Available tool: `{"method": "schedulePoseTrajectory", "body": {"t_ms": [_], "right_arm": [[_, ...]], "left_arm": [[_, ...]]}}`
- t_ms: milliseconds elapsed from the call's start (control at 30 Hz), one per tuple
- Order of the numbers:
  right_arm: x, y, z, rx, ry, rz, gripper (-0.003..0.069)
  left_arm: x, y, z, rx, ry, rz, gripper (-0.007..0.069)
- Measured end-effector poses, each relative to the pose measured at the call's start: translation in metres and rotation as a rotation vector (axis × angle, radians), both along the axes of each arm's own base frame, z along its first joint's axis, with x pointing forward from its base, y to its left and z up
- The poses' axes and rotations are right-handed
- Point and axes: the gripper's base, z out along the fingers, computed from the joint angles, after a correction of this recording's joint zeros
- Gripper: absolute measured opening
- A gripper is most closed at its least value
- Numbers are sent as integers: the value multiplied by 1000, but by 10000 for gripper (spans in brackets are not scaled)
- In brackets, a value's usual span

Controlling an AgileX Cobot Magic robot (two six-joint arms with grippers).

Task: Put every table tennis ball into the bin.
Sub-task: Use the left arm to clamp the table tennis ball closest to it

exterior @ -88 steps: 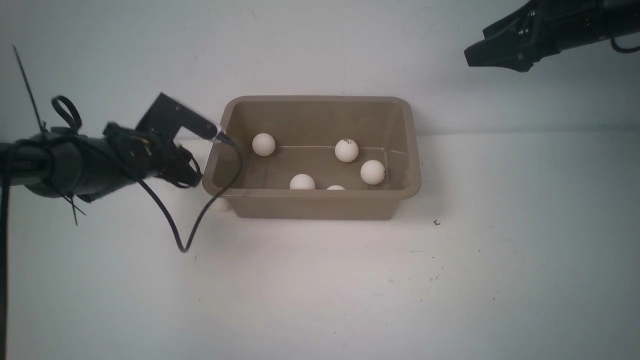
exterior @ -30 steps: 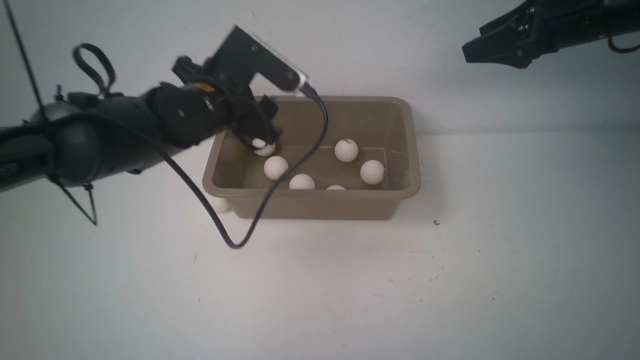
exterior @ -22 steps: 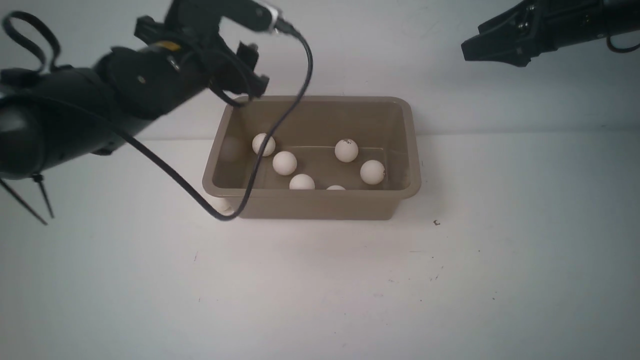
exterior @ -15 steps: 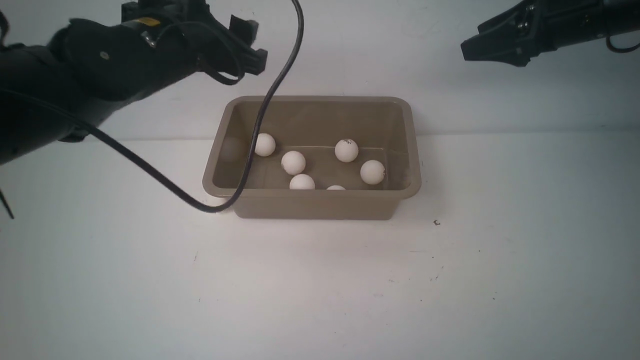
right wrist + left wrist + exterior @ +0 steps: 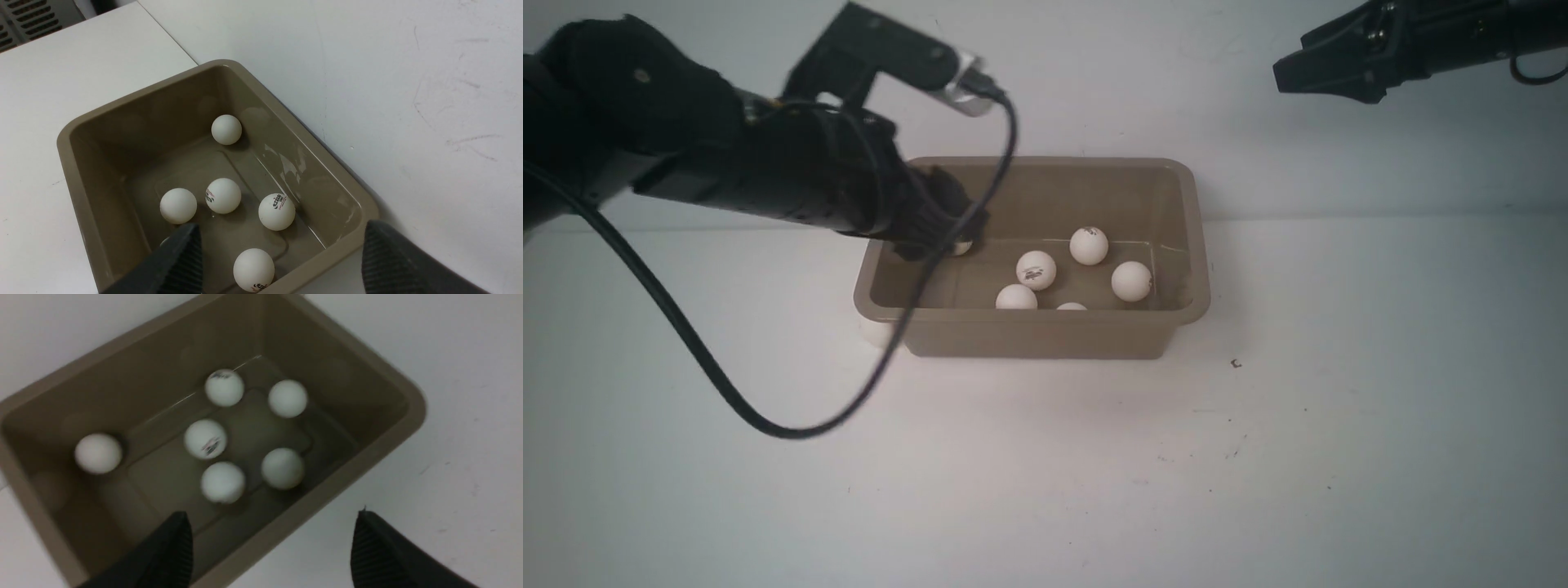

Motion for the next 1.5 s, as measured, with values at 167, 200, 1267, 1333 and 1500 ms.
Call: {"method": "schedulePoseTrajectory", "body": {"t_ms": [167,200,1267,1333,1500], "right_arm": [[0,0,0,1,0,0,475],[0,0,0,1,0,0,475],[-1,0,-1,-15,9,16,474],[-2,0,-2,-20,10,16,474],[-2,0,-2,-24,11,17,474]], "left_arm": [[9,48,-6,96,8,118,447],[10,54,-6,105,5,128,447],[54,120,-119,176,-59,-380,447],[56,119,-132,151,-44,-392,447],[63,117,-167,100,-17,-414,447]]}}
